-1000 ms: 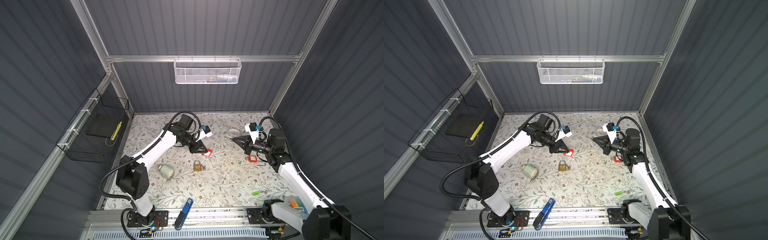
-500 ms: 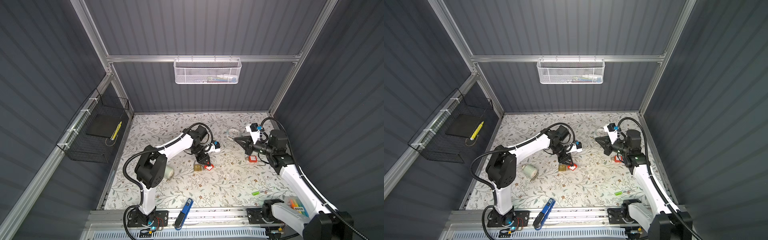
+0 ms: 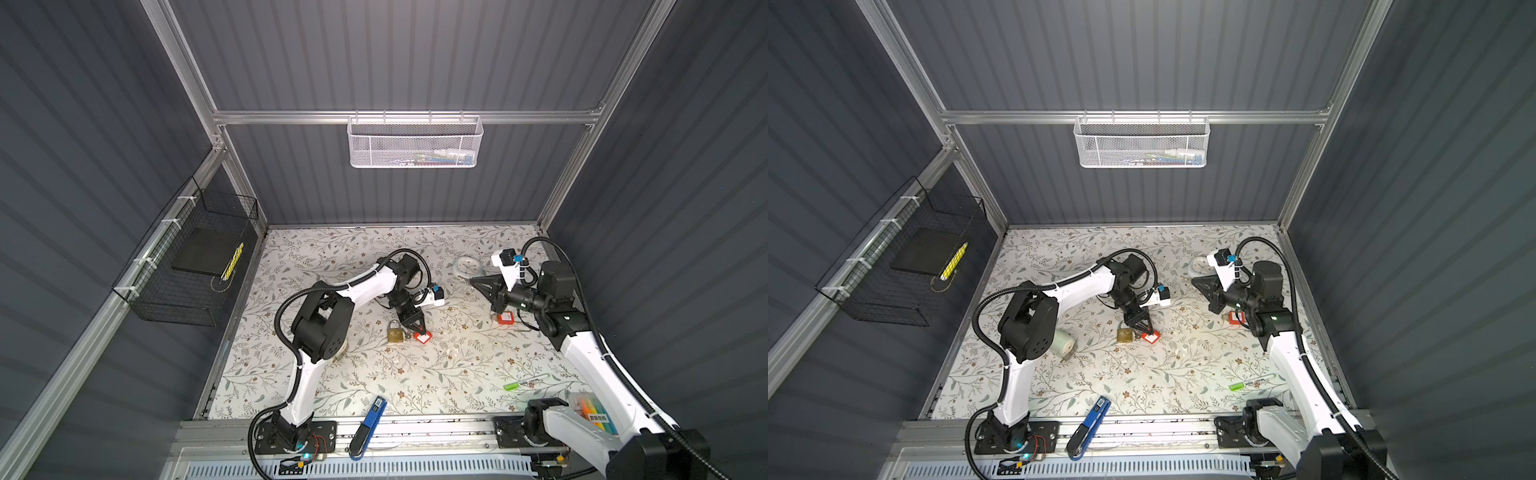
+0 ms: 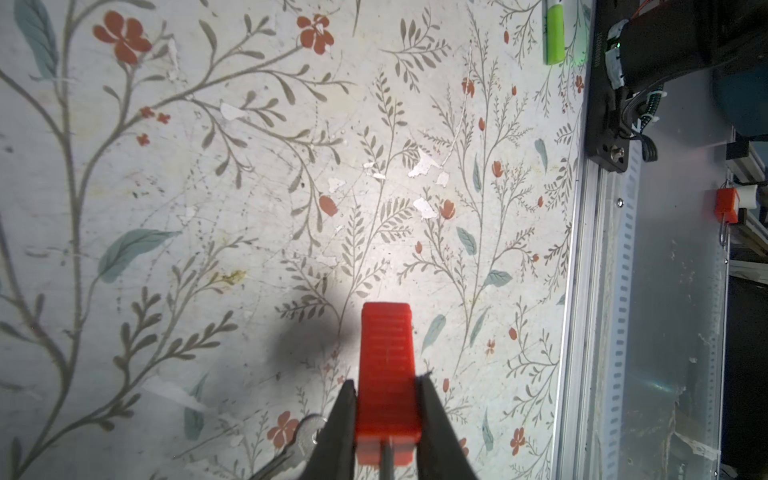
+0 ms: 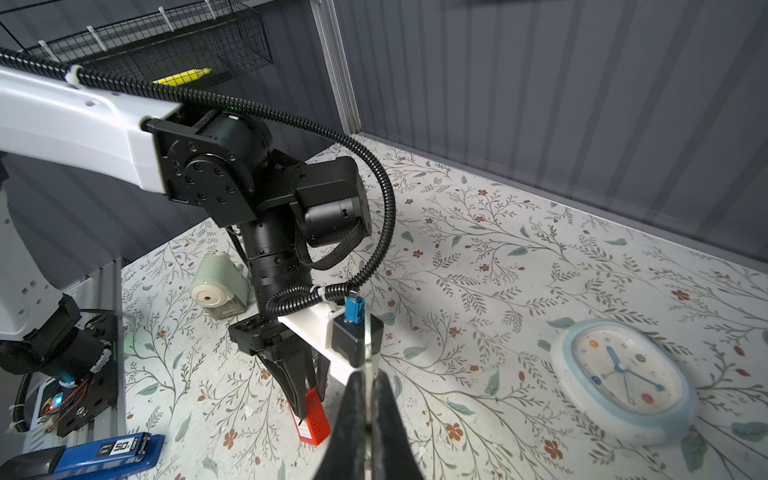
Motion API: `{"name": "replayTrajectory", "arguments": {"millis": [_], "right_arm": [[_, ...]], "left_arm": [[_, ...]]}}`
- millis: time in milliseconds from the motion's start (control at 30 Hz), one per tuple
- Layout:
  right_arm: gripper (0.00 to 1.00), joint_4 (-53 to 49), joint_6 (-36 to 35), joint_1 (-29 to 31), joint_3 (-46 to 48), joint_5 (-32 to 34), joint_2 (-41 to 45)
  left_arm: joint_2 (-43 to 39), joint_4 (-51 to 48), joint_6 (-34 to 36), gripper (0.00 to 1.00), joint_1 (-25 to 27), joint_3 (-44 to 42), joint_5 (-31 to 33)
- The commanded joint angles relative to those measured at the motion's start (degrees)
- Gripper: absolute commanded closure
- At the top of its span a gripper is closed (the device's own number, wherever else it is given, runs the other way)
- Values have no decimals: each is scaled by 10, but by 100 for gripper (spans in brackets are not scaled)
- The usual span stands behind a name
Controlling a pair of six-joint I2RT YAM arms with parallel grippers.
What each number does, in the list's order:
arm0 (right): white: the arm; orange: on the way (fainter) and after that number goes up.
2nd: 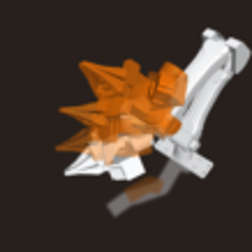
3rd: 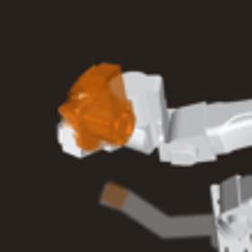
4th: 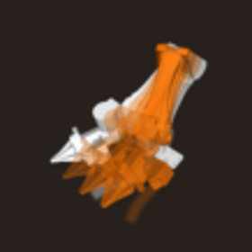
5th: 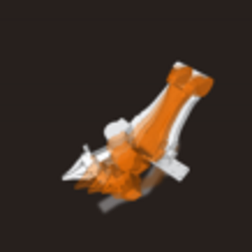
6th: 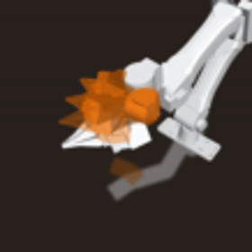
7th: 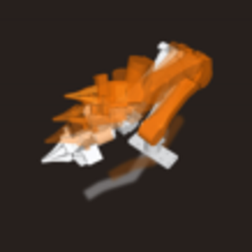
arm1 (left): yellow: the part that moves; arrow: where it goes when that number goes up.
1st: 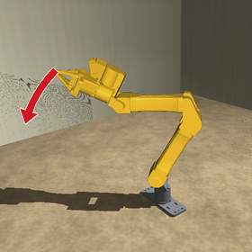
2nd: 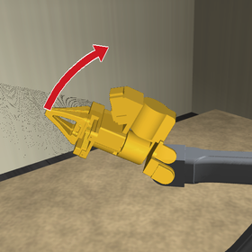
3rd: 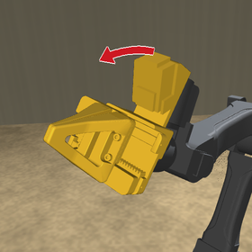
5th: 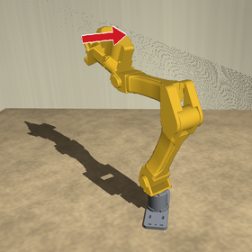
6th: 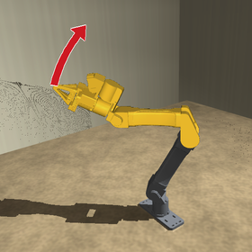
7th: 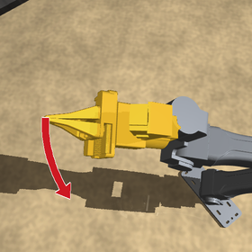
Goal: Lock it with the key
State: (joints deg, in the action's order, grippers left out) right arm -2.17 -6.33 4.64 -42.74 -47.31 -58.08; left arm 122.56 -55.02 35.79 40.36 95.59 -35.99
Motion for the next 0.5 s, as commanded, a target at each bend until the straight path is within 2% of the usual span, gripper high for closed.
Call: {"name": "replayTrajectory", "arguments": {"millis": [0, 233, 433, 467], "right_arm": [[100, -17, -13, -2, 1, 1, 11], [100, -29, -21, -2, -1, 12, 17], [100, -40, -28, -2, -2, 14, 25], [100, -40, -27, -2, -1, 14, 26]], "left_arm": [[9, -17, 18, 100, 2, 17, -27], [59, -72, 35, 100, 2, 63, -49], [83, -83, 37, 100, 2, 86, -32], [85, -82, 35, 97, 2, 89, -27]]}}
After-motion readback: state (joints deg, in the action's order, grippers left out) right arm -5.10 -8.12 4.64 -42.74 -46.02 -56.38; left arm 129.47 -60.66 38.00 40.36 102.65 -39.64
